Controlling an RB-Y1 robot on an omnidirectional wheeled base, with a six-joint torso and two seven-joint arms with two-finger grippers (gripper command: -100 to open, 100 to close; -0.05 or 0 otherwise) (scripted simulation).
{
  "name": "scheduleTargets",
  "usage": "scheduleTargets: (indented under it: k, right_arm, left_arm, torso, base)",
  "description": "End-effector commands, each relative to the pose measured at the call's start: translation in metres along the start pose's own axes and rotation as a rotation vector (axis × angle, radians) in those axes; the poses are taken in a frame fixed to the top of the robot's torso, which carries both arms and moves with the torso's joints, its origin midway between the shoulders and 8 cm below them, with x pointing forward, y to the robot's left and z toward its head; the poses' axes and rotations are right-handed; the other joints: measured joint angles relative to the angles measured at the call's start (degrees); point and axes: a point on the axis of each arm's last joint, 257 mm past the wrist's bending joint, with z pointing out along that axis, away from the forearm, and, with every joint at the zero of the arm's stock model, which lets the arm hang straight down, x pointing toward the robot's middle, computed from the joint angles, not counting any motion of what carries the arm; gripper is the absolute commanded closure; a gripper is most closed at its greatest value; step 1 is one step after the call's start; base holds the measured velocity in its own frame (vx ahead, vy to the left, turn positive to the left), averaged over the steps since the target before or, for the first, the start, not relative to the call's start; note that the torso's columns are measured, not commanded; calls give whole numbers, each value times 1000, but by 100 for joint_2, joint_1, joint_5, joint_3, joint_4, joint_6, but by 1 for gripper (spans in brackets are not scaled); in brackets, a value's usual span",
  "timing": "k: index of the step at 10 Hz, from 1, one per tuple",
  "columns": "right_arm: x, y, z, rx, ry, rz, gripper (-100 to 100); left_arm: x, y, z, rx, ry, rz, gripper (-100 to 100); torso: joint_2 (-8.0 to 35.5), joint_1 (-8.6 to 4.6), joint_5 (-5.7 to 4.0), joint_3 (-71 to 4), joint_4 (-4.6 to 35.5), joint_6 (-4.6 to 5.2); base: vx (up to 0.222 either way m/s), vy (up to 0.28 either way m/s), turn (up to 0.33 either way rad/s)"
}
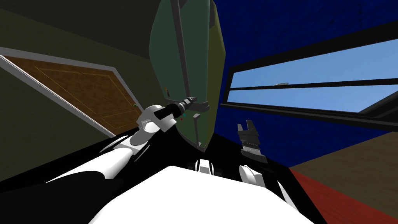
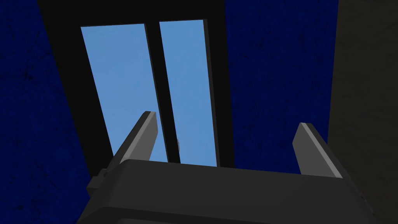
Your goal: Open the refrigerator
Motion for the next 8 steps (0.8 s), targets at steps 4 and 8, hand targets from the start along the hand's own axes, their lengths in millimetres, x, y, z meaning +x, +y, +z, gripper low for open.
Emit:
scheduleTargets:
  k: [4,8]
  right_arm:
    - [0,0,0,0,0,0,0]
    - [0,0,0,0,0,0,0]
  left_arm:
    - [29,-38,-15,100,90,-10,100]
    - [46,-56,-24,148,141,-16,100]
  torso:
    - [-45,-16,-10,-43,0,-5]
    - [-39,-36,-20,-35,-2,12]
  base:
    - [-176,326,-23]
    - [-121,279,-19]
